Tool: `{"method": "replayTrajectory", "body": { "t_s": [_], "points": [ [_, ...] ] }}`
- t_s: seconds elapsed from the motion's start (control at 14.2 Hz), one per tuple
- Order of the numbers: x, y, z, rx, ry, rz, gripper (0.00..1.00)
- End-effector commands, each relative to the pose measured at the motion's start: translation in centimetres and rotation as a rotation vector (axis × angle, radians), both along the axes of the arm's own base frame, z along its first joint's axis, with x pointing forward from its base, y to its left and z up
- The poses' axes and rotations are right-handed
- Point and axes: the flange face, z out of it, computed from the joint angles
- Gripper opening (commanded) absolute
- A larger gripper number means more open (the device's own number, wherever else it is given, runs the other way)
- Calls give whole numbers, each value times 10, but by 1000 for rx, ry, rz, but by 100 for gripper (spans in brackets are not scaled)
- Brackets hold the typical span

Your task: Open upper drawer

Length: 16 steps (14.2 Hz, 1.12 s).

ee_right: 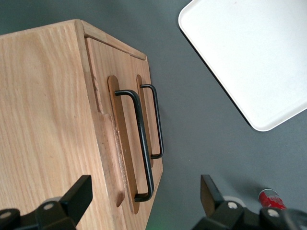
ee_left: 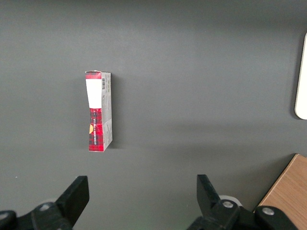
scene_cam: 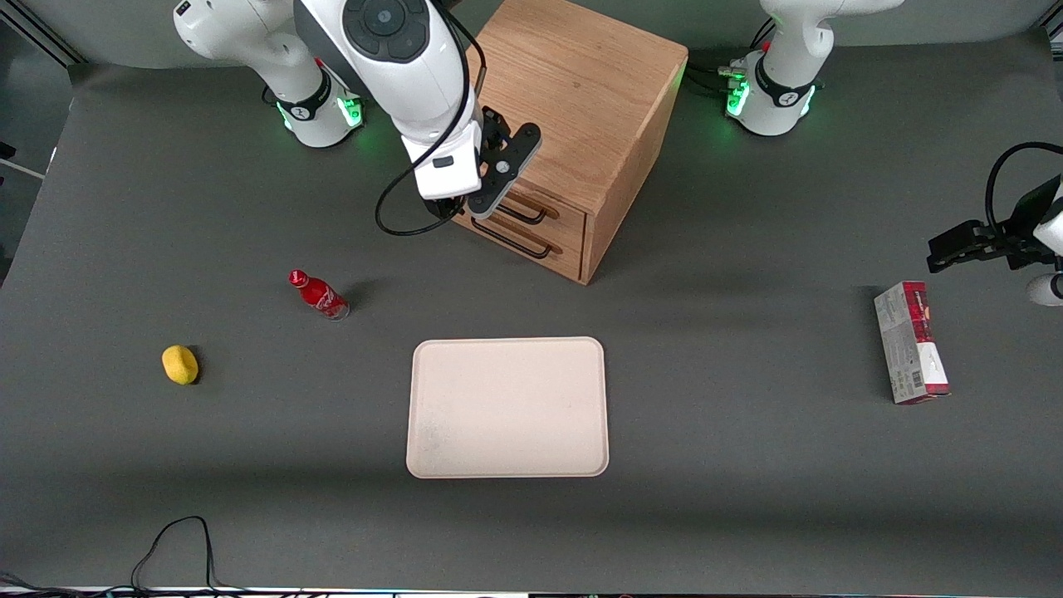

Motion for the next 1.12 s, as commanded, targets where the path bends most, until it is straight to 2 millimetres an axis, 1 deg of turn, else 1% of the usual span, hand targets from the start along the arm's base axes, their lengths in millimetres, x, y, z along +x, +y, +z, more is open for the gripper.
{"method": "replayTrajectory", "body": {
  "t_s": [0.0,0.35,0.56,1.05],
  "points": [
    [-5,-10,-13,42,2,53,100],
    [-6,-14,-44,35,-12,42,100],
    [-9,-14,-68,33,-16,37,100],
    [-12,-17,-100,37,-33,26,100]
  ]
}}
